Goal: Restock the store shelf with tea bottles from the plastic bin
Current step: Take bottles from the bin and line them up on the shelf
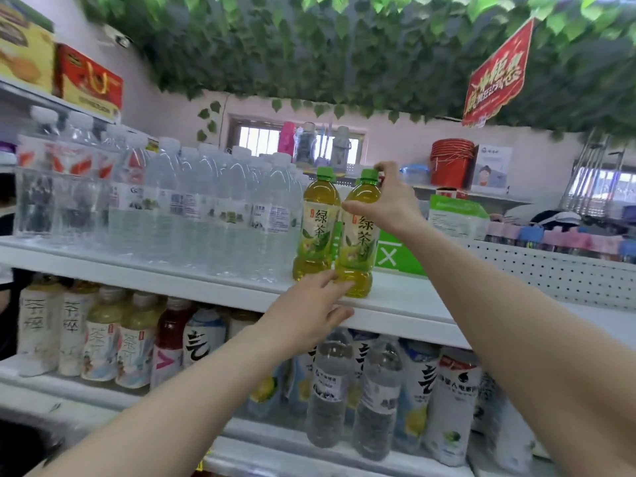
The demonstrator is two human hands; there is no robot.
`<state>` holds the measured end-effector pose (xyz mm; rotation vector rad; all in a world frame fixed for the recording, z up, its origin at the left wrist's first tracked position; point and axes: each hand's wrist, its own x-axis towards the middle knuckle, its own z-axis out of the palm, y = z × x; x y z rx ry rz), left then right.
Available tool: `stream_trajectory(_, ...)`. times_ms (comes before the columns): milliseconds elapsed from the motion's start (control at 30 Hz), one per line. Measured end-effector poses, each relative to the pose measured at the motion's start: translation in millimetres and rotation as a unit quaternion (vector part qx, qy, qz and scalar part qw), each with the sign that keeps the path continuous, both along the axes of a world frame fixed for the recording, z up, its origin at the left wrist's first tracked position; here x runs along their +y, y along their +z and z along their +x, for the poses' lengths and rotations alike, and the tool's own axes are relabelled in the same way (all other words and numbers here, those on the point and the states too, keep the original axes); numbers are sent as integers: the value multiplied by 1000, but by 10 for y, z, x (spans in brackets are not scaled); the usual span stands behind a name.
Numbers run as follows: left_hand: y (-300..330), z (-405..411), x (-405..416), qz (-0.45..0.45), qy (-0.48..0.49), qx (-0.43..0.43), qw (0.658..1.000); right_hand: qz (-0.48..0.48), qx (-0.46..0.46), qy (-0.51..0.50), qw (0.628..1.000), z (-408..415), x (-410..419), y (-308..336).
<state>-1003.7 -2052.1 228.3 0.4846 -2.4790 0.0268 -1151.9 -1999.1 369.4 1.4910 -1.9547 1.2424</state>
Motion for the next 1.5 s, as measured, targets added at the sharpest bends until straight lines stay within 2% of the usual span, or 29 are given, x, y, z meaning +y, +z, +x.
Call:
stream_trajectory(133, 18, -112, -17, -16, 14, -17, 1000, 88, 23, 15, 996, -107, 22, 184)
stream_trajectory(200, 32, -154, -23, -20, 22, -11, 999, 110, 66, 16, 992, -132, 36, 193)
stream_trajectory(467, 54, -285, -143, -6, 68, -20, 997, 46, 123, -8, 991, -239, -208, 62)
stream_trajectory(767, 119, -347, -201, -2, 80, -22, 997, 55, 180, -44, 981, -296, -285, 11)
stream_trajectory(1000, 175, -43, -139, -8, 78, 5, 997, 69, 292, -100, 949, -223, -25, -176)
stream_trajectory(1100, 117, 242, -124, -8, 83, 28, 996, 71, 336, -106, 933, -87, 137, -406)
stream_trajectory(1267, -185, 847, -68, -18, 102, 53, 993, 53, 348, -92, 931, 294, 404, -1023)
stream_trajectory(1367, -583, 1238, -75, -16, 120, 58, 991, 57, 339, -72, 936, 594, 507, -1594)
stream_trajectory(1500, -1436, 1823, -122, 20, 129, 44, 990, 99, 334, -28, 937, 984, 635, -2642)
